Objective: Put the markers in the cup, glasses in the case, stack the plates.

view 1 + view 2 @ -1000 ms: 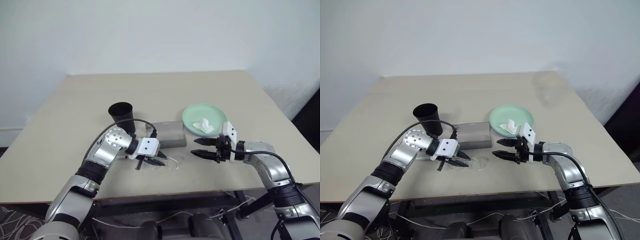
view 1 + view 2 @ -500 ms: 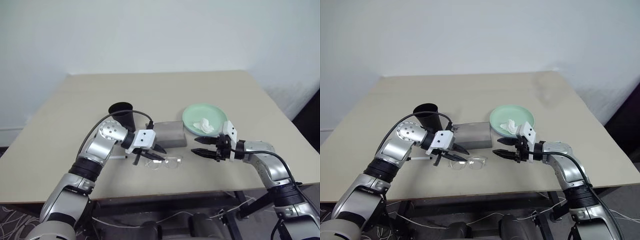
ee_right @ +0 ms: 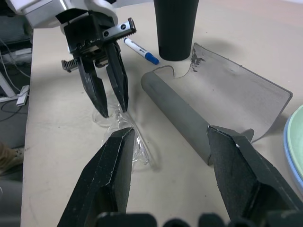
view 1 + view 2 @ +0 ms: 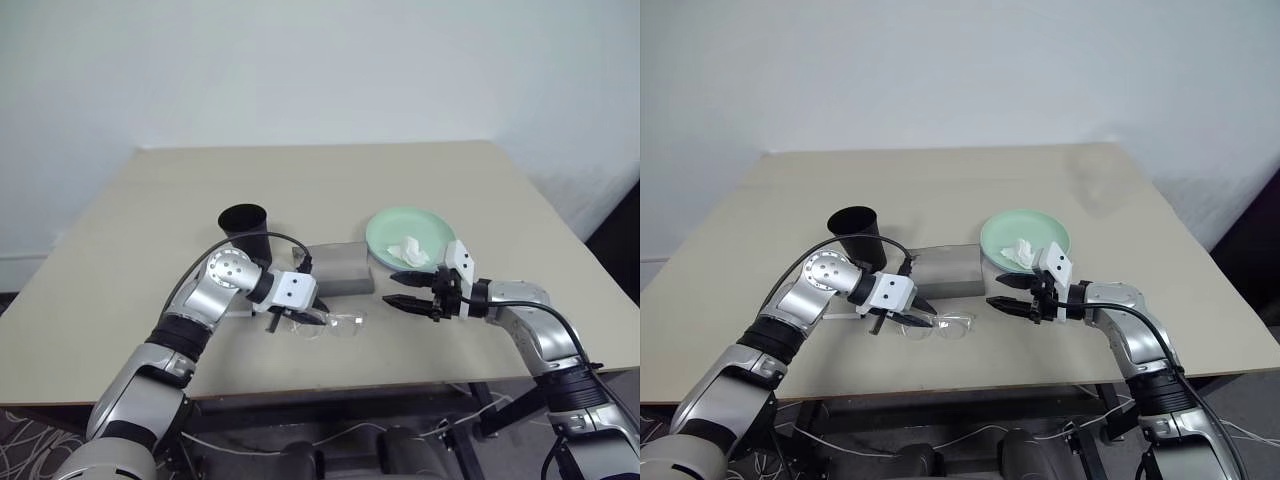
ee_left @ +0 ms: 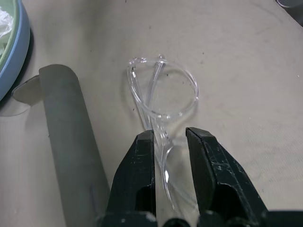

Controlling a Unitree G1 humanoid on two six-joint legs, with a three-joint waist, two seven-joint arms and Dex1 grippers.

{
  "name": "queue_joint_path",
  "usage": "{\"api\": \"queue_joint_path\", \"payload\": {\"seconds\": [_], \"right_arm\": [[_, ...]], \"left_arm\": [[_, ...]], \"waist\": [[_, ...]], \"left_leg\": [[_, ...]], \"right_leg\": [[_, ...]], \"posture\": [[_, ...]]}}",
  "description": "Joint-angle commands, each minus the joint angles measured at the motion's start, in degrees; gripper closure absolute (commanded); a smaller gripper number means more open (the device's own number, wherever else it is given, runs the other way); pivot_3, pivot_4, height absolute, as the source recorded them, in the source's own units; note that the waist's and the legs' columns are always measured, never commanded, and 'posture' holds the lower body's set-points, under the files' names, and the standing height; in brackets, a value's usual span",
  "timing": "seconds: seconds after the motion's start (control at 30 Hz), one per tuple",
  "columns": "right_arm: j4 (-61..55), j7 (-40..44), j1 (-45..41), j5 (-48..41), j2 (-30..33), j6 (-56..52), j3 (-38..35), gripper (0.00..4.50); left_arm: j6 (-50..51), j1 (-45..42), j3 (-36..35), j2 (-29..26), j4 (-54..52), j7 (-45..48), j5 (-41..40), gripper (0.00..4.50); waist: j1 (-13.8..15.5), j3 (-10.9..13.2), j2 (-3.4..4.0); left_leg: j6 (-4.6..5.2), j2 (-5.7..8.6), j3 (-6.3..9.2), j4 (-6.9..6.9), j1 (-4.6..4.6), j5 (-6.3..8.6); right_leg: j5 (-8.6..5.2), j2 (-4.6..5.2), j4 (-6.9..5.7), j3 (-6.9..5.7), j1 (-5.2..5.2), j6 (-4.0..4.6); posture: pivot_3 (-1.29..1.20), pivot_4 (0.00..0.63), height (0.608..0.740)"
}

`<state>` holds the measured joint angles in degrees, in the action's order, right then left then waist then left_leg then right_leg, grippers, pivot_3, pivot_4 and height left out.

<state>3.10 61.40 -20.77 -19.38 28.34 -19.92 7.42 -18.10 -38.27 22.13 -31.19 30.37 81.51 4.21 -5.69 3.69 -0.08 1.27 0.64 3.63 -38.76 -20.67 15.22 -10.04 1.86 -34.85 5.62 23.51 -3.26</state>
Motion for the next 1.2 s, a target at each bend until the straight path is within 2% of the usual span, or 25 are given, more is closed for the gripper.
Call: {"api": "queue_joint_path", "payload": {"seconds": [0.03,0.23,0.33,0.37,0.4,0.77,1.0,1.2], "right_arm": [[-0.58,-0.17,-1.19,0.08,0.11,0.99,-0.56,1.85],[-0.26,-0.37,-1.17,0.54,-0.06,1.27,-0.30,1.85],[-0.04,-0.41,-1.24,0.73,-0.15,1.39,-0.22,1.85],[0.01,-0.41,-1.24,0.81,-0.20,1.43,-0.23,1.85],[0.08,-0.41,-1.27,0.88,-0.25,1.47,-0.23,1.85],[1.18,-0.51,-1.75,1.46,-0.62,2.26,-0.21,1.85],[1.86,-0.56,-1.99,1.63,-0.57,2.95,-0.14,1.85],[3.57,-0.85,-2.60,1.99,-0.46,3.81,-0.37,1.85]], "left_arm": [[-1.53,-2.50,0.08,0.15,0.81,-1.06,0.99,3.50],[-2.08,-2.82,0.17,0.45,2.03,-1.20,1.41,3.50],[-2.16,-2.88,0.10,0.45,2.24,-1.13,1.35,4.03],[-2.14,-2.86,0.09,0.42,2.21,-1.09,1.28,4.37],[-2.01,-2.82,0.06,0.39,2.12,-1.00,1.13,4.47],[0.77,-1.83,-1.00,-0.32,-0.63,0.76,-1.26,4.47],[6.74,-3.50,-4.40,-0.57,-5.97,1.49,-6.35,4.47],[5.42,-6.99,-6.05,-1.11,-3.62,-2.08,-5.14,4.47]], "waist": [[0.00,0.00,0.00],[-0.01,0.00,0.00],[-0.01,0.00,0.00],[-0.01,-0.01,-0.01],[-0.01,-0.01,-0.01],[-0.01,-0.01,-0.01],[-0.01,0.00,-0.01],[-0.01,0.00,-0.01]], "left_leg": [[0.00,0.00,0.00,0.00,0.00,0.00],[0.00,0.00,-0.01,0.00,0.01,0.00],[0.00,0.00,0.00,-0.01,0.02,0.00],[0.00,0.00,0.00,-0.01,0.02,0.00],[0.00,0.00,0.00,-0.01,0.02,0.00],[0.00,0.00,0.00,-0.01,0.01,0.00],[0.00,0.00,0.00,-0.02,0.01,0.00],[0.00,0.00,0.00,-0.03,0.02,0.00]], "right_leg": [[0.00,0.00,0.00,0.00,0.00,0.00],[0.00,0.00,0.00,0.00,-0.01,0.00],[0.00,0.00,-0.02,0.00,-0.01,0.00],[0.00,0.00,-0.03,0.00,-0.01,0.00],[0.00,0.00,-0.03,0.00,-0.01,0.00],[0.00,0.00,-0.02,0.00,-0.01,0.00],[0.00,0.00,-0.02,0.01,-0.01,0.00],[0.00,-0.01,-0.03,0.00,-0.02,0.00]], "posture": [[0.00,0.000,0.737],[0.00,0.000,0.737],[0.00,0.000,0.737],[0.00,0.000,0.737],[0.00,0.000,0.737],[0.00,0.000,0.737],[0.00,0.000,0.737],[0.00,0.000,0.737]]}}
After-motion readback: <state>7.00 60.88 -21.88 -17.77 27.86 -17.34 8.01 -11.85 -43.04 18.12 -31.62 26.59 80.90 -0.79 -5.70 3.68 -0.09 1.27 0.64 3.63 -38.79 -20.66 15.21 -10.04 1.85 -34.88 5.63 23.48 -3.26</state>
